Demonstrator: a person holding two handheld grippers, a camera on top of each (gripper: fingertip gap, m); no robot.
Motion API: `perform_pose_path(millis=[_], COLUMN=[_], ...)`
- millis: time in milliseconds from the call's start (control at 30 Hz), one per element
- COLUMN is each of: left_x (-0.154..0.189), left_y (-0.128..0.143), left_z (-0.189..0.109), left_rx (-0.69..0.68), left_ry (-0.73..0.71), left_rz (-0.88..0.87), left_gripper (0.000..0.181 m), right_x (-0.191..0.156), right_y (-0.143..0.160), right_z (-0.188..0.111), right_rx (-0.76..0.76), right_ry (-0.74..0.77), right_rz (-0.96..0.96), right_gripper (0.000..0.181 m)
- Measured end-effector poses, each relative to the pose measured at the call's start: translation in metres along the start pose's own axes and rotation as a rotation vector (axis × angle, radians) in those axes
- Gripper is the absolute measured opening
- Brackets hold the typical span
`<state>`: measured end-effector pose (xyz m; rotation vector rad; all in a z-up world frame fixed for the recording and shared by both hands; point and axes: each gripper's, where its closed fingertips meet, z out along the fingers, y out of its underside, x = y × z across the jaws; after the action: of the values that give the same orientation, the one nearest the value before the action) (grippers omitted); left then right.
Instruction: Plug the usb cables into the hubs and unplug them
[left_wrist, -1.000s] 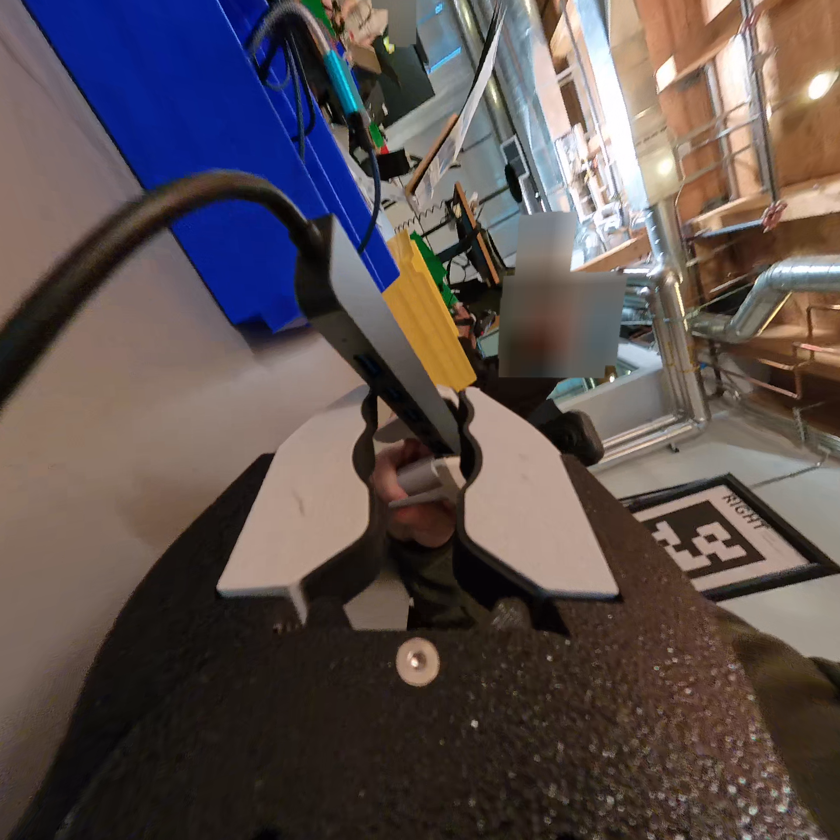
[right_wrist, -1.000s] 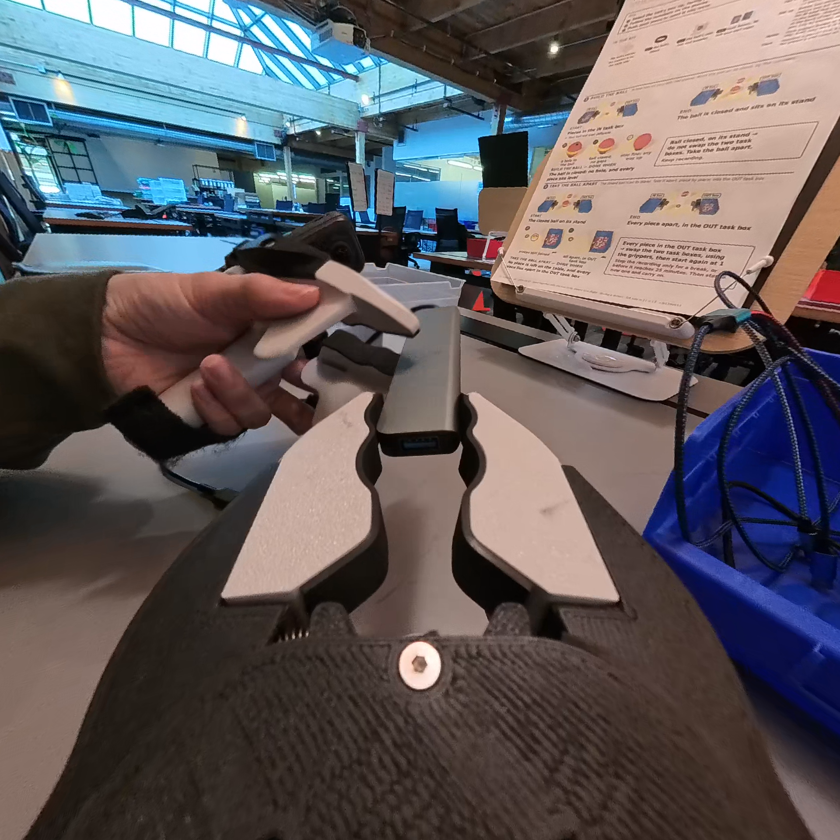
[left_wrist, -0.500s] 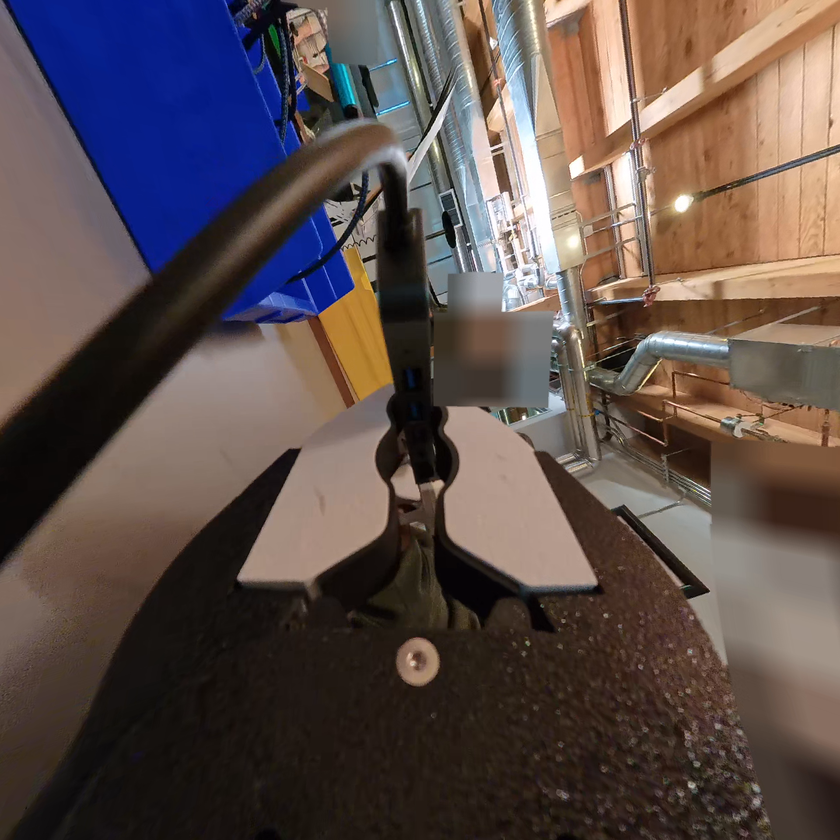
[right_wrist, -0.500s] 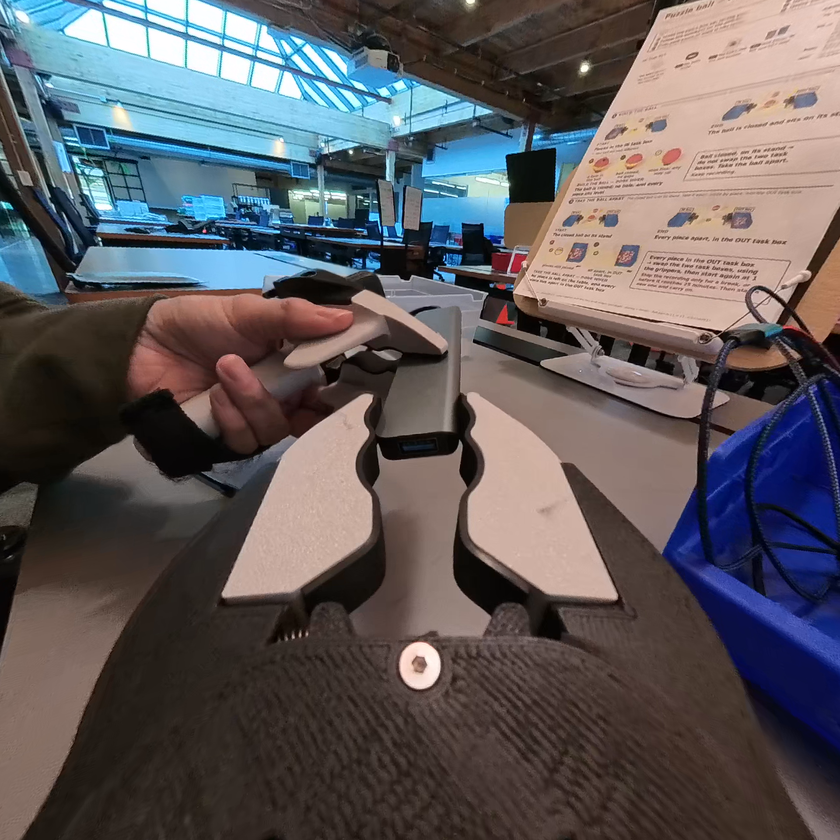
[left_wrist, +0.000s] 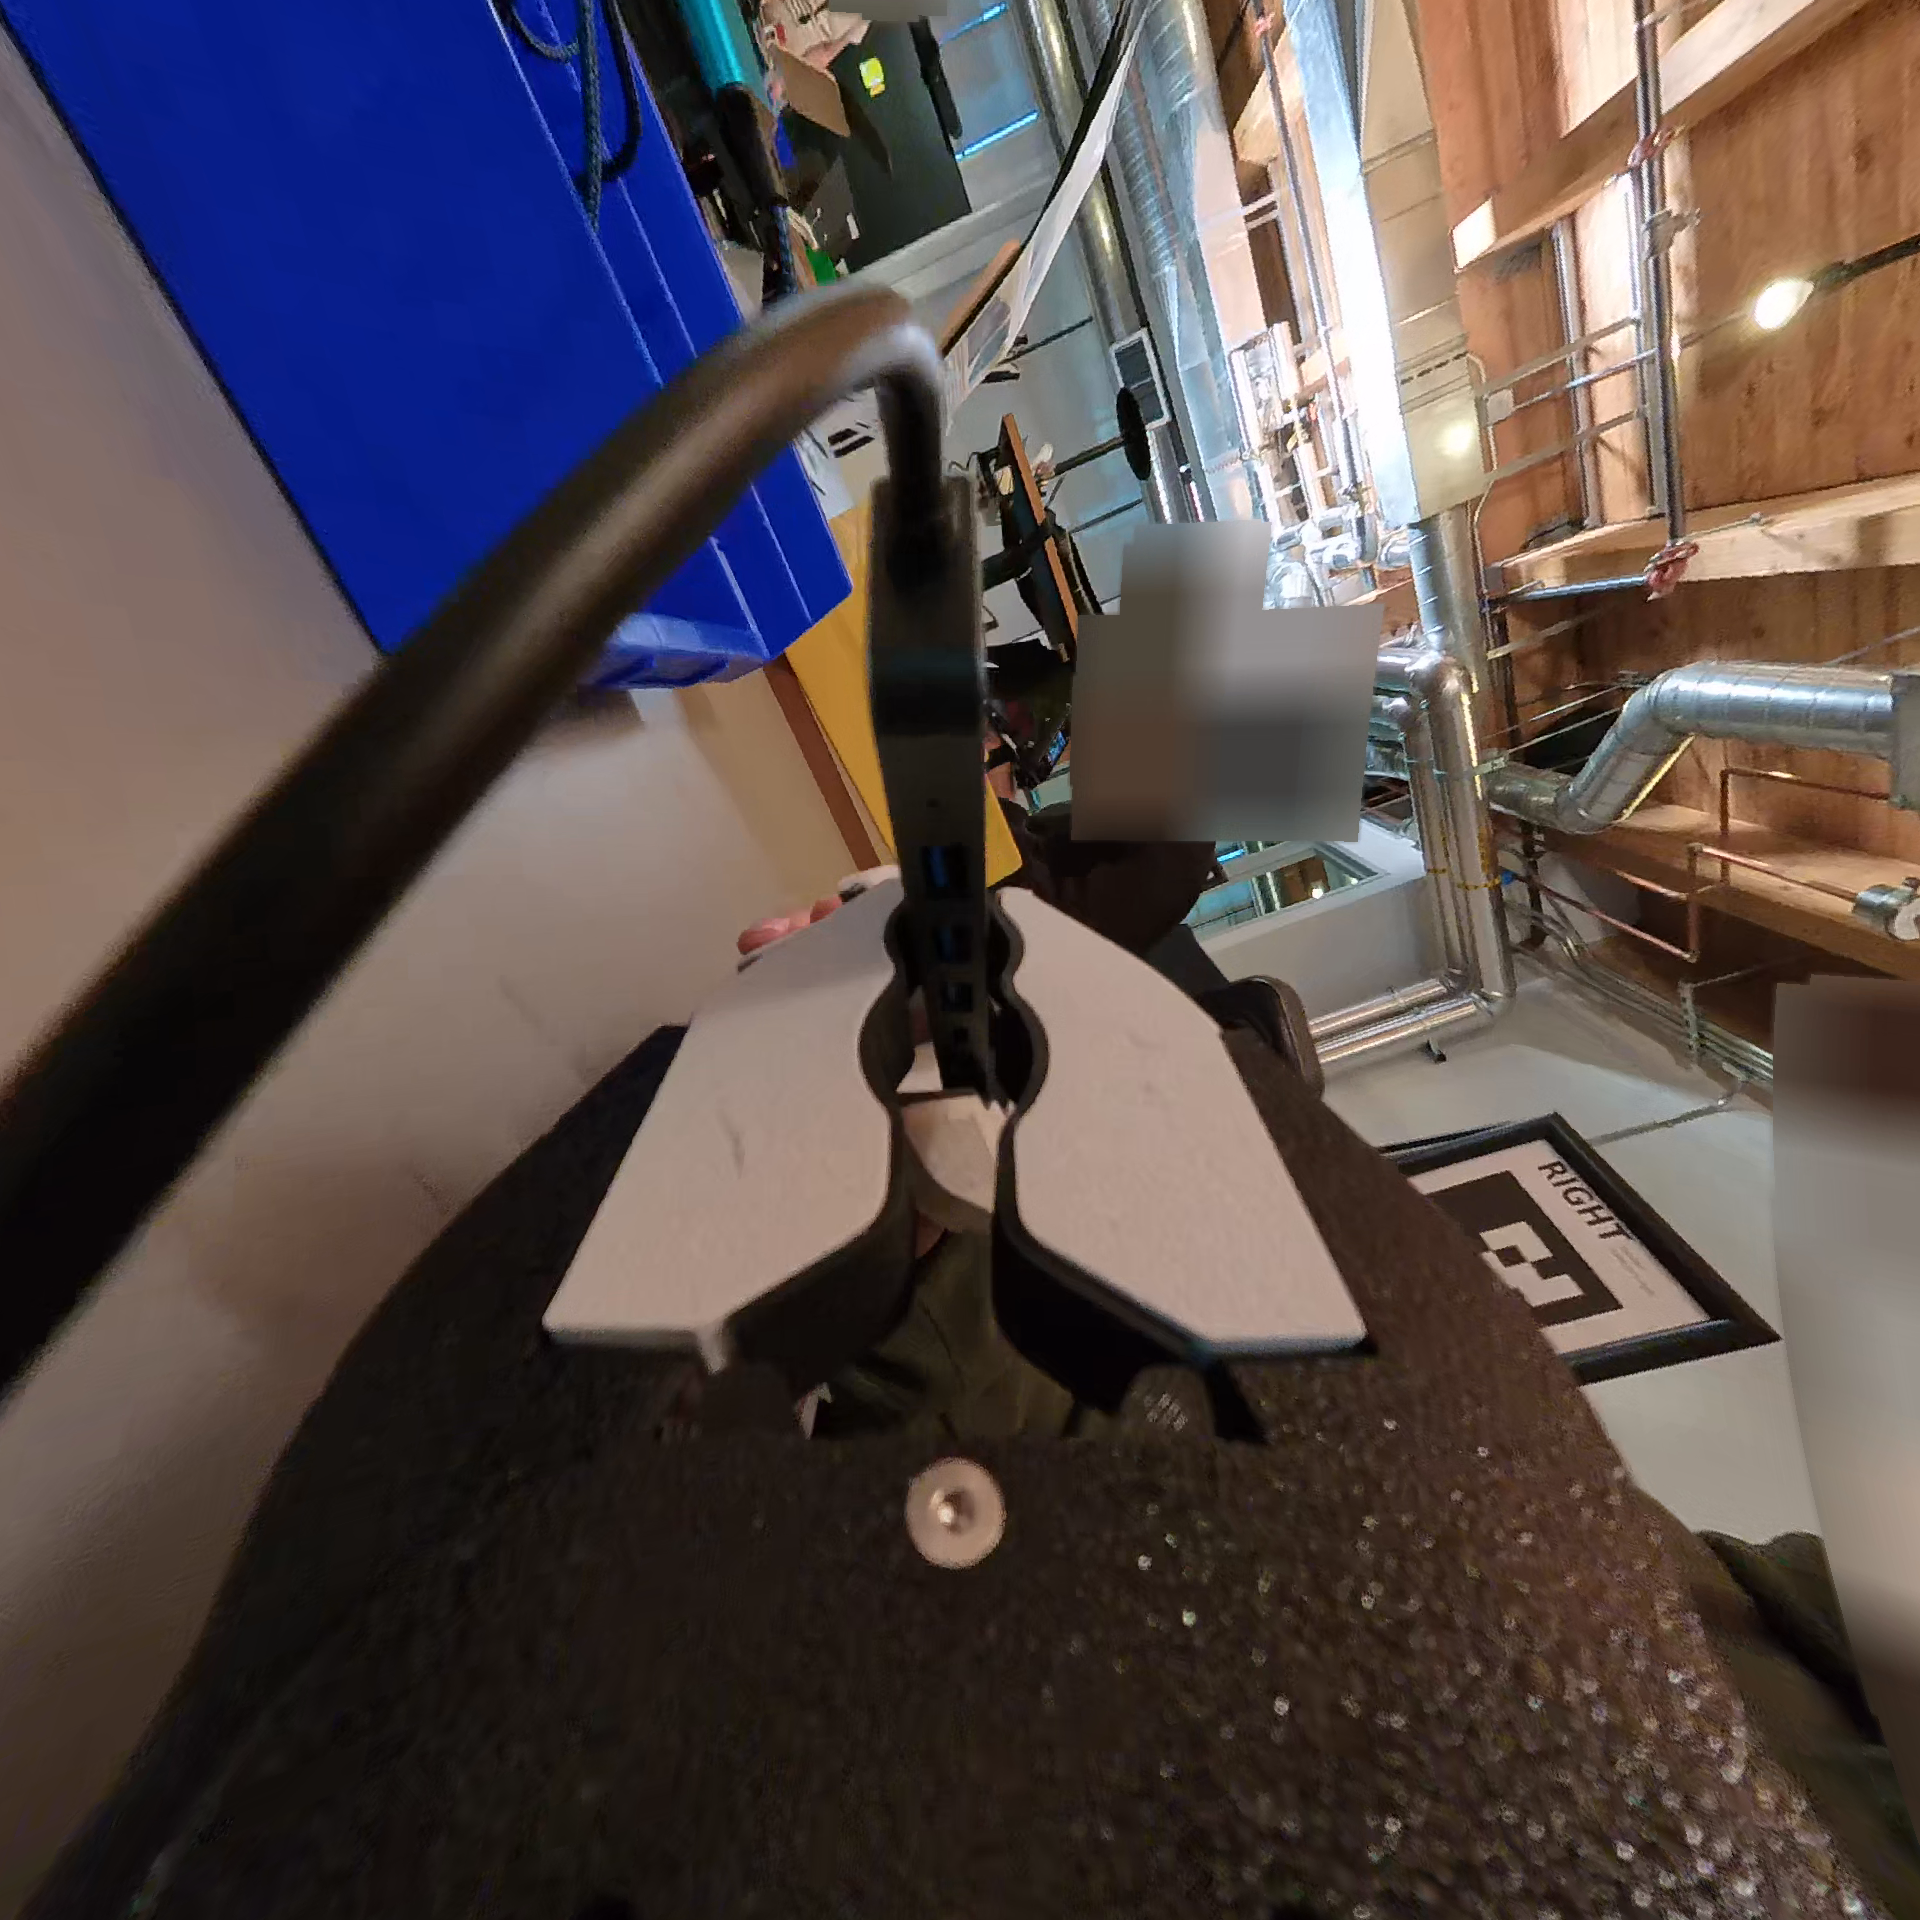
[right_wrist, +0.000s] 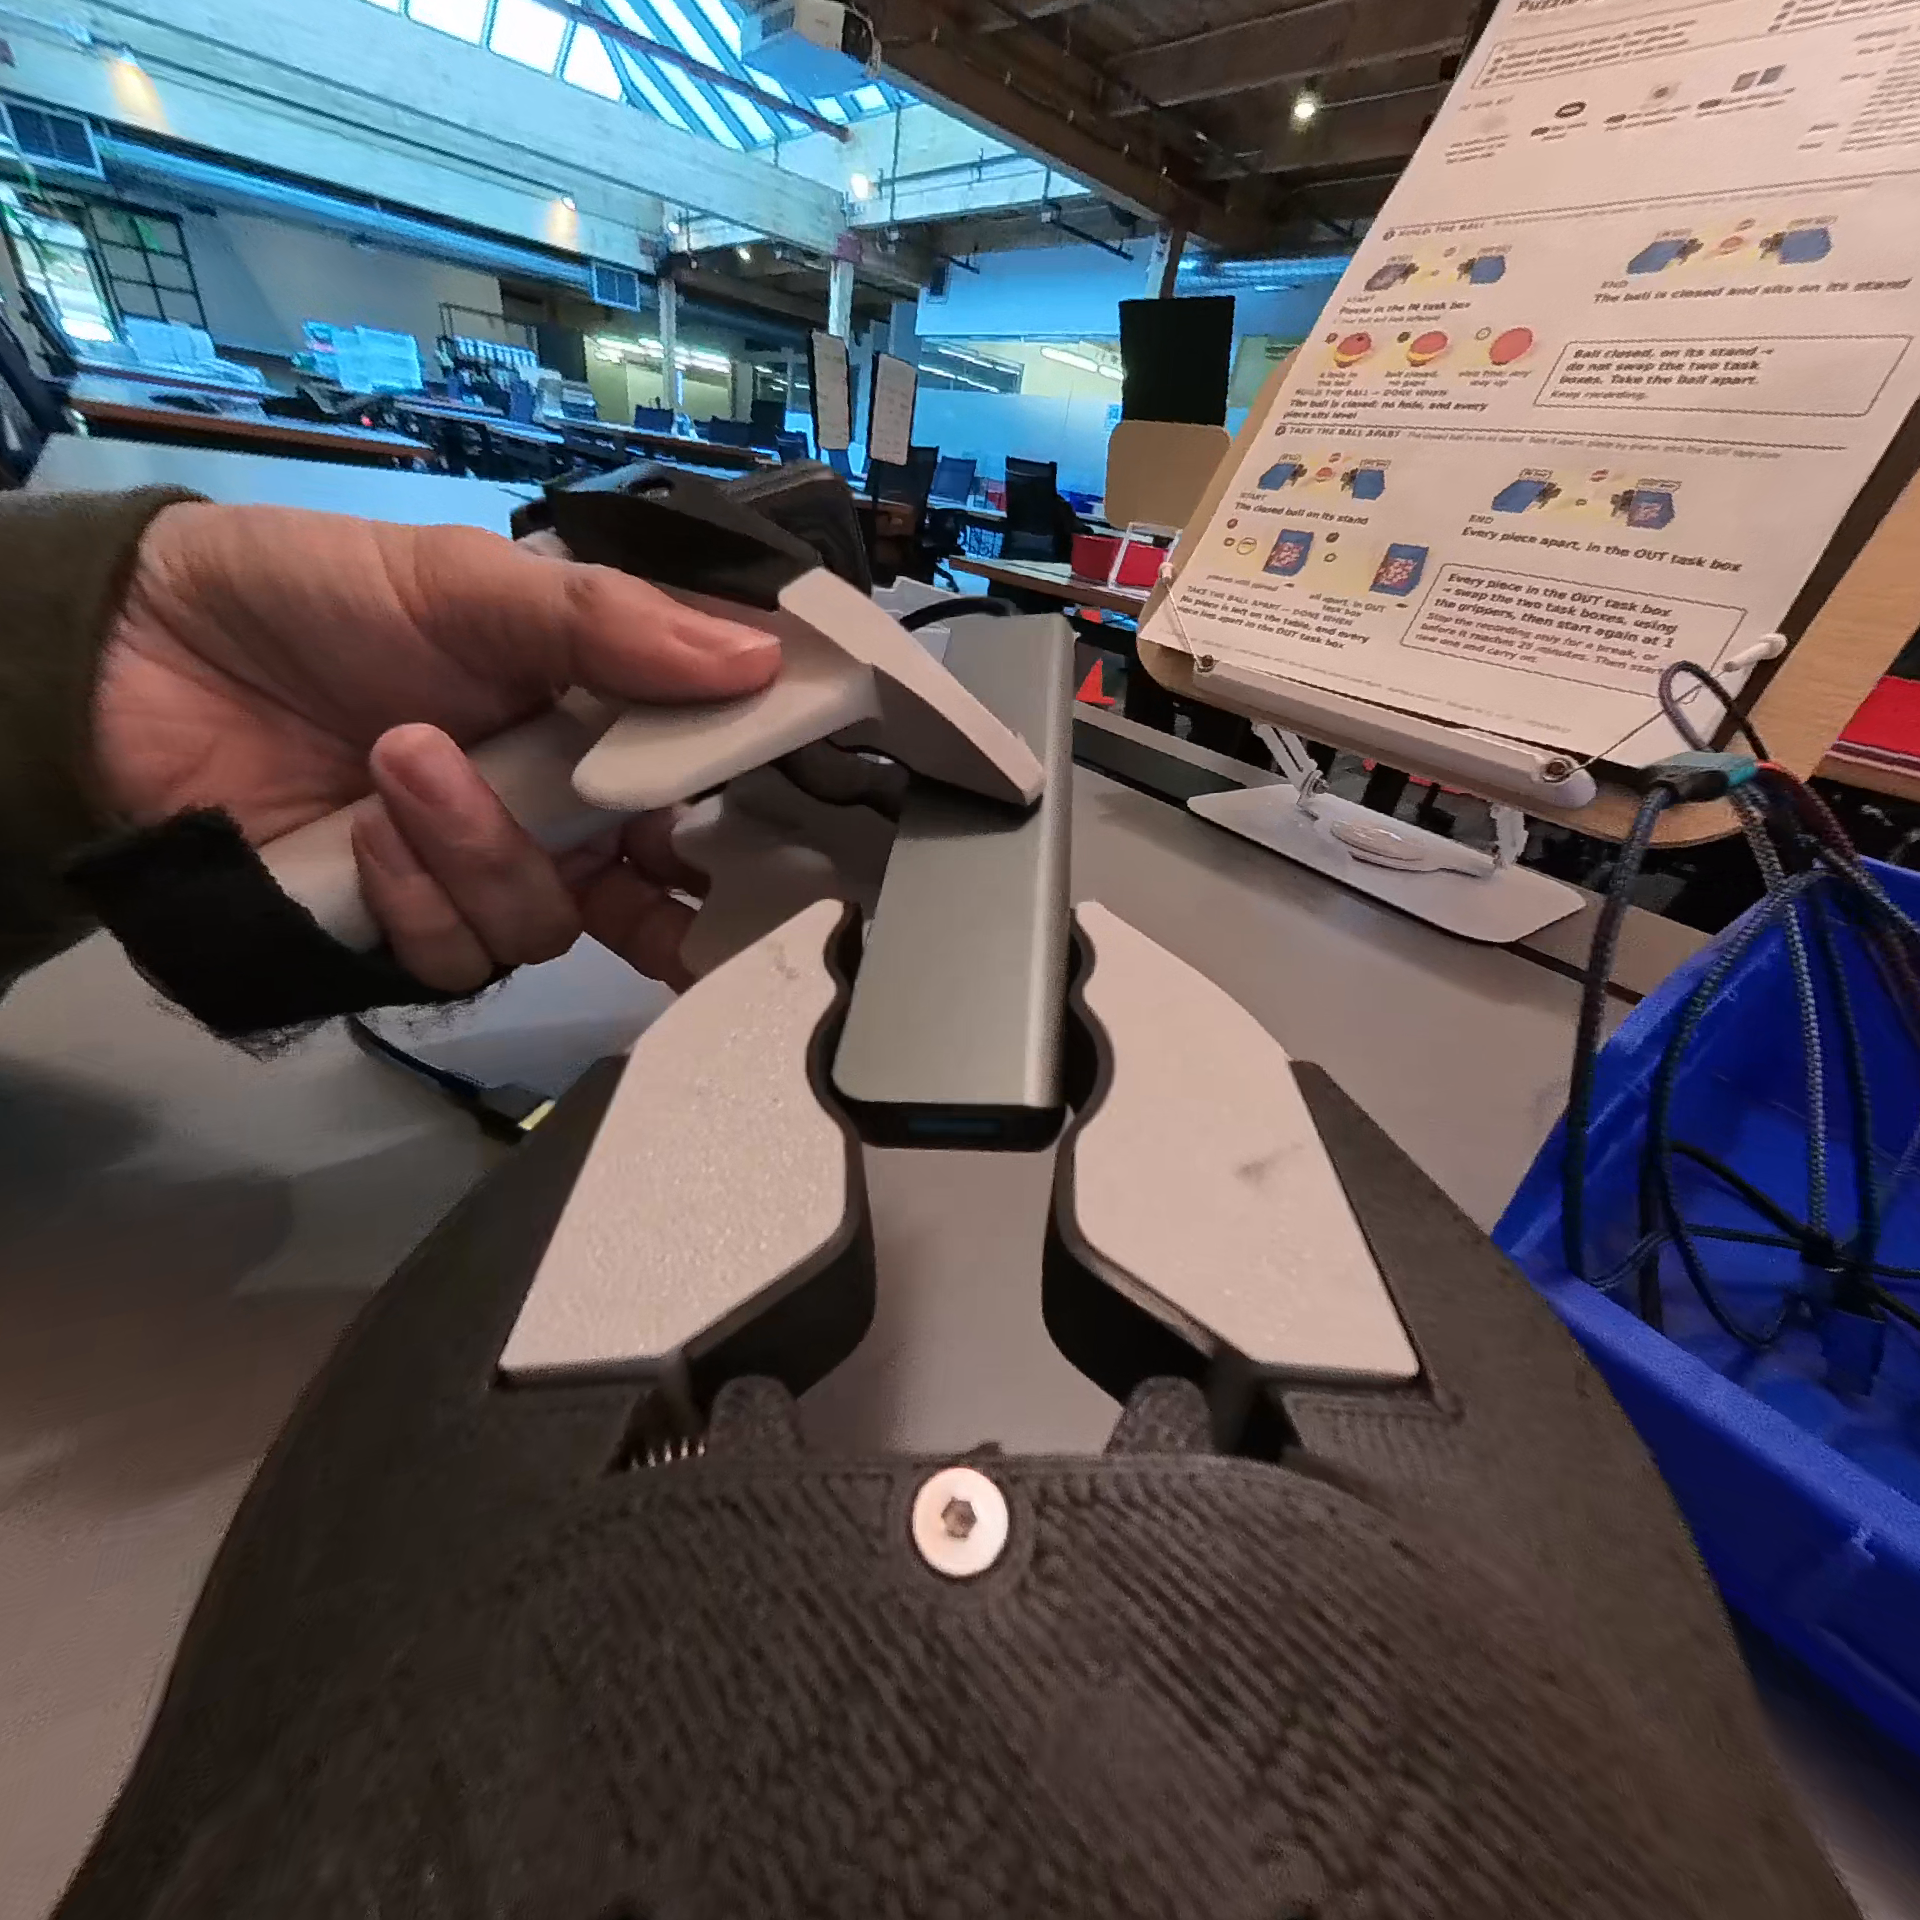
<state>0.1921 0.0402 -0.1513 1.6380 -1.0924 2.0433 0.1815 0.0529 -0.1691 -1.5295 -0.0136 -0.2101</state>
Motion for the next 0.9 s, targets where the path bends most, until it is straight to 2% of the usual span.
perform_pose_path(millis=[233,300,533,700,800,900], left_x=[0.0,-0.001,-0.008,0.004,0.007,-0.008], left_y=[0.001,-0.001,-0.004,-0.006,-0.004,0.006], left_z=[0.002,0.0,-0.012,-0.022,-0.042,-0.075], left_rx=[-0.01,-0.003,0.032,0.056,0.015,-0.129], left_ry=[-0.044,-0.054,-0.054,-0.02,-0.106,-0.317], left_rz=[0.069,0.117,0.132,0.19,0.329,0.561], left_gripper=[0.011,0.02,0.028,0.027,0.026,0.017], right_x=[0.001,0.003,0.018,0.022,0.024,0.029], right_y=[0.0,0.0,-0.004,-0.004,-0.001,0.002], right_z=[-0.002,-0.001,-0.007,-0.008,-0.008,-0.008], right_rx=[0.003,-0.002,0.053,0.05,0.029,0.006], right_ry=[0.015,0.027,0.038,0.049,0.066,0.089], right_rz=[-0.011,-0.008,0.123,0.145,0.141,0.155], right_gripper=[0.034,0.034,0.034,0.034,0.034,0.034])
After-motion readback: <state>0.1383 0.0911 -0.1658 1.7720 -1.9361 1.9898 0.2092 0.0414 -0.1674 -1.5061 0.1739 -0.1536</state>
